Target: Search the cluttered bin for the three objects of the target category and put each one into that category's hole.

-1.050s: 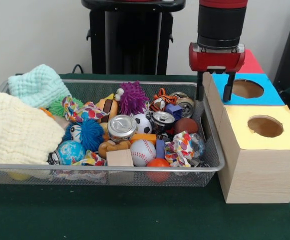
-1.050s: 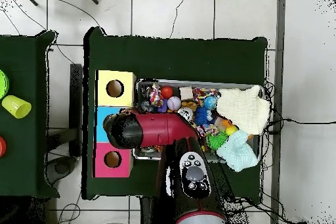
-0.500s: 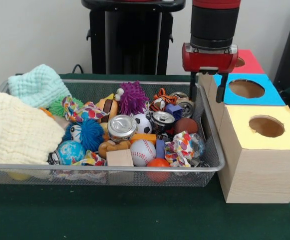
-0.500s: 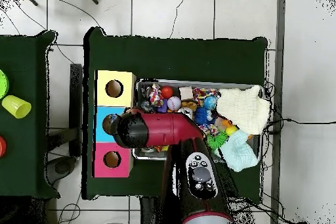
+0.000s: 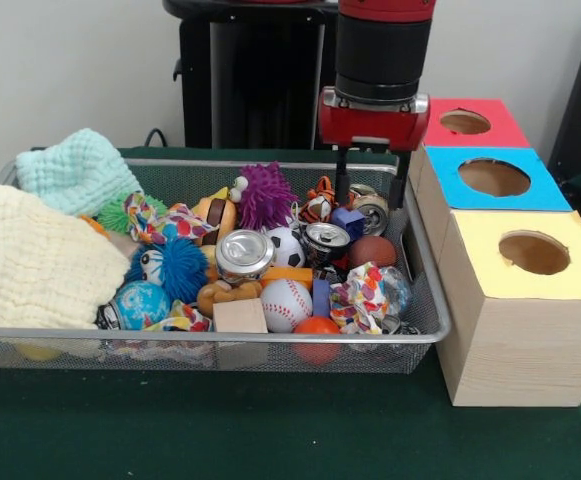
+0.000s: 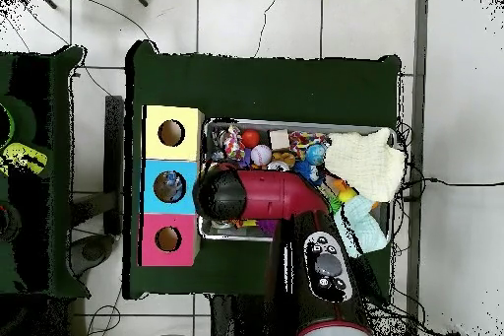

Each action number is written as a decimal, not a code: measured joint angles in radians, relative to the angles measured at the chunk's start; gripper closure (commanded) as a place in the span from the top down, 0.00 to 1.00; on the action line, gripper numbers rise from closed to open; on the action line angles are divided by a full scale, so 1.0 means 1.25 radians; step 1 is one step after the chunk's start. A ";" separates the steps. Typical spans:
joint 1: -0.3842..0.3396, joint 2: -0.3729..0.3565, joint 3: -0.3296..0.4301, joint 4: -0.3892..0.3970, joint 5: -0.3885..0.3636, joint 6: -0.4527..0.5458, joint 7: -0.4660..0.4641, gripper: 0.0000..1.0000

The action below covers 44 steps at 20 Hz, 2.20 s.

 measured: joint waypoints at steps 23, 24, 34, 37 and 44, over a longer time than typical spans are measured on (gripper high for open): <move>-0.061 0.114 0.015 -0.009 -0.036 0.000 0.000 1.00; -0.066 0.114 0.019 -0.009 -0.036 0.000 0.000 1.00; -0.105 0.090 0.075 -0.002 -0.036 0.000 0.000 1.00; -0.105 0.081 0.088 -0.002 -0.036 0.000 0.000 1.00; -0.096 0.070 0.097 -0.002 -0.036 0.000 0.000 1.00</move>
